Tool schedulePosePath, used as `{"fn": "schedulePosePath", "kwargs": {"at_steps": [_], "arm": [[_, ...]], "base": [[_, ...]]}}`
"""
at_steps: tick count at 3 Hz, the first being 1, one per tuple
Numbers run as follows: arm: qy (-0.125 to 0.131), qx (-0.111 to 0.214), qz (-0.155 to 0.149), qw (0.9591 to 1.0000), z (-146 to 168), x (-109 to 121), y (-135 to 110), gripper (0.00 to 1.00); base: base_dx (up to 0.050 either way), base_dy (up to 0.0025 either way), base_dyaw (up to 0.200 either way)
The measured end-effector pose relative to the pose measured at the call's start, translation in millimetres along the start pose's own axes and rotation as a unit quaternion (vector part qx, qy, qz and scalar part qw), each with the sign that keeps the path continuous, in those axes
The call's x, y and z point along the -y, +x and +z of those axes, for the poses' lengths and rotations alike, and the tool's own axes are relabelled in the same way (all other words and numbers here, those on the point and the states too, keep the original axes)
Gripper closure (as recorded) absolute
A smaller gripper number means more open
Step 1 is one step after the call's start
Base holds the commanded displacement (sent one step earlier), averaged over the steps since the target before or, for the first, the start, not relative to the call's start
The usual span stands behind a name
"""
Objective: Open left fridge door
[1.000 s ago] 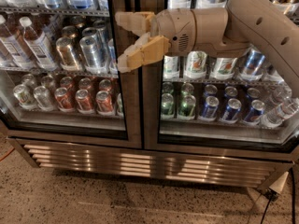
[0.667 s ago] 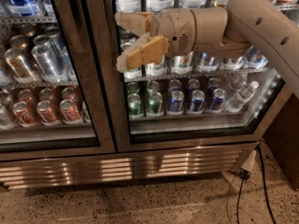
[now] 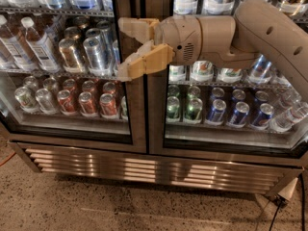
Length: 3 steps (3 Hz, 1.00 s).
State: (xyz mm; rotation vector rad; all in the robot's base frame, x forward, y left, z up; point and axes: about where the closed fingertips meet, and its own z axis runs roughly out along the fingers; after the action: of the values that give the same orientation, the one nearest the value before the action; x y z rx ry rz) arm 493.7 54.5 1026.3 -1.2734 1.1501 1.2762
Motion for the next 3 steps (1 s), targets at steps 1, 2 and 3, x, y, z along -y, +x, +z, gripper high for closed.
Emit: {"fn": "schedulePosePath", "kwargs": {"at_steps": [1,2,3], "arm": [[0.0,0.0,0.0,1.0,0.0,0.0,0.0,0.0],[0.029,0.007,-0.004,0.9996,-6.7,9.9,-17.2,0.0],[0.071,0.02,-0.014,0.9972,-27.8,23.3,-43.8,0.0]], "base": [[0.0,0.0,0.0],[0.0,0.0,0.0],[0.0,0.0,0.0]]}}
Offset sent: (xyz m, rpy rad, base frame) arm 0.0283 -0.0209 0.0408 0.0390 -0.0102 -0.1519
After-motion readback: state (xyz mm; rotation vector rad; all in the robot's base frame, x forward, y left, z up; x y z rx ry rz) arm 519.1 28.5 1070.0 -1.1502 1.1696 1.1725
